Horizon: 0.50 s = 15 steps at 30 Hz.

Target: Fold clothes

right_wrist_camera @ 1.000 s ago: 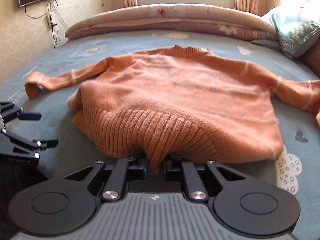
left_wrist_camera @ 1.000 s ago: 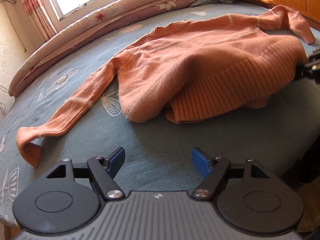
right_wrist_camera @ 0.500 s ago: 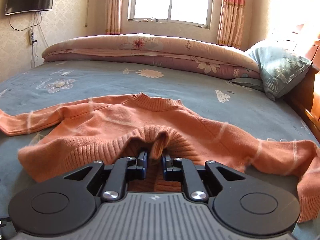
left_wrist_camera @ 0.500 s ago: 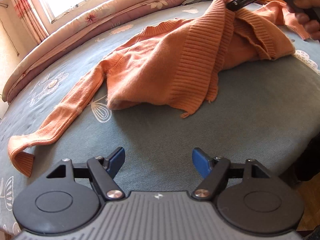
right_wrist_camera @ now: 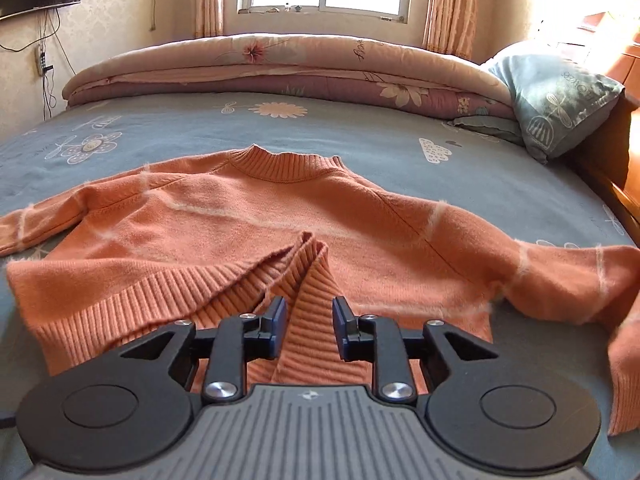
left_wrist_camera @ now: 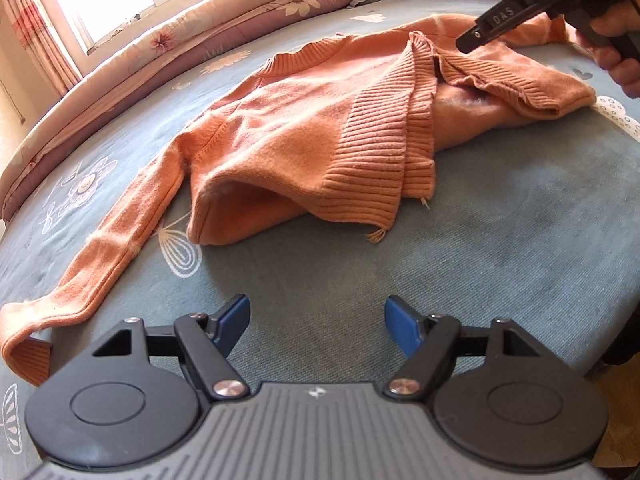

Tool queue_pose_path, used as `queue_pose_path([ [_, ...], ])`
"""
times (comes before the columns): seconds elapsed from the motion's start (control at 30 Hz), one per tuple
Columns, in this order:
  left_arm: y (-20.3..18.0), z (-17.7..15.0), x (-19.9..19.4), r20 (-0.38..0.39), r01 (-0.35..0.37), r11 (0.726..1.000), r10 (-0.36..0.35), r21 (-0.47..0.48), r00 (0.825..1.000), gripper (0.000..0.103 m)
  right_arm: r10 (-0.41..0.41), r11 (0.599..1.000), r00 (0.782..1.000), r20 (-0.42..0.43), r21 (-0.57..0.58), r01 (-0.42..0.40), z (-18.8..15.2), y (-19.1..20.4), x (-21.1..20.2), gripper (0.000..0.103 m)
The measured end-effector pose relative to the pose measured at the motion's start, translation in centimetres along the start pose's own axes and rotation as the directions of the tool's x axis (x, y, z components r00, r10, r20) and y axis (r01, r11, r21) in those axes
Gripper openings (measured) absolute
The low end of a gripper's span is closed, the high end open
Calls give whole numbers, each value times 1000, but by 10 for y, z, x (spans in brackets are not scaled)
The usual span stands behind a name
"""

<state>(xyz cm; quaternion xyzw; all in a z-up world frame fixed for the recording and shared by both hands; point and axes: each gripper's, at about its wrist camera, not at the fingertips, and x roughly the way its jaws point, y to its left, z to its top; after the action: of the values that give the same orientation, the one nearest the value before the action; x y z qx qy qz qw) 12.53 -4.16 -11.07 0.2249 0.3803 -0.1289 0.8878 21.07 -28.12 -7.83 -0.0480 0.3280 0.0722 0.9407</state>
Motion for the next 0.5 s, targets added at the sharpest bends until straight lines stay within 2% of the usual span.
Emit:
queue_pose_path([
  [0.13, -13, 12, 1, 37, 18, 999, -20, 48, 999, 75, -2, 1000, 1000, -9, 3, 2, -21, -5, -28, 49],
  [0.33, -41, 32, 6, 121, -28, 989, 10, 142, 993, 75, 39, 999, 999, -38, 19, -38, -45, -1, -47, 61],
  [0.43, -60, 41, 14, 166, -108, 969, 72, 220, 984, 75, 30, 999, 998, -55, -41, -32, -53, 13, -44, 61],
  [0.5, -70, 43, 21, 196, -110, 955, 56, 274, 979, 75, 16, 995, 998, -58, -94, -22, -57, 24, -41, 61],
])
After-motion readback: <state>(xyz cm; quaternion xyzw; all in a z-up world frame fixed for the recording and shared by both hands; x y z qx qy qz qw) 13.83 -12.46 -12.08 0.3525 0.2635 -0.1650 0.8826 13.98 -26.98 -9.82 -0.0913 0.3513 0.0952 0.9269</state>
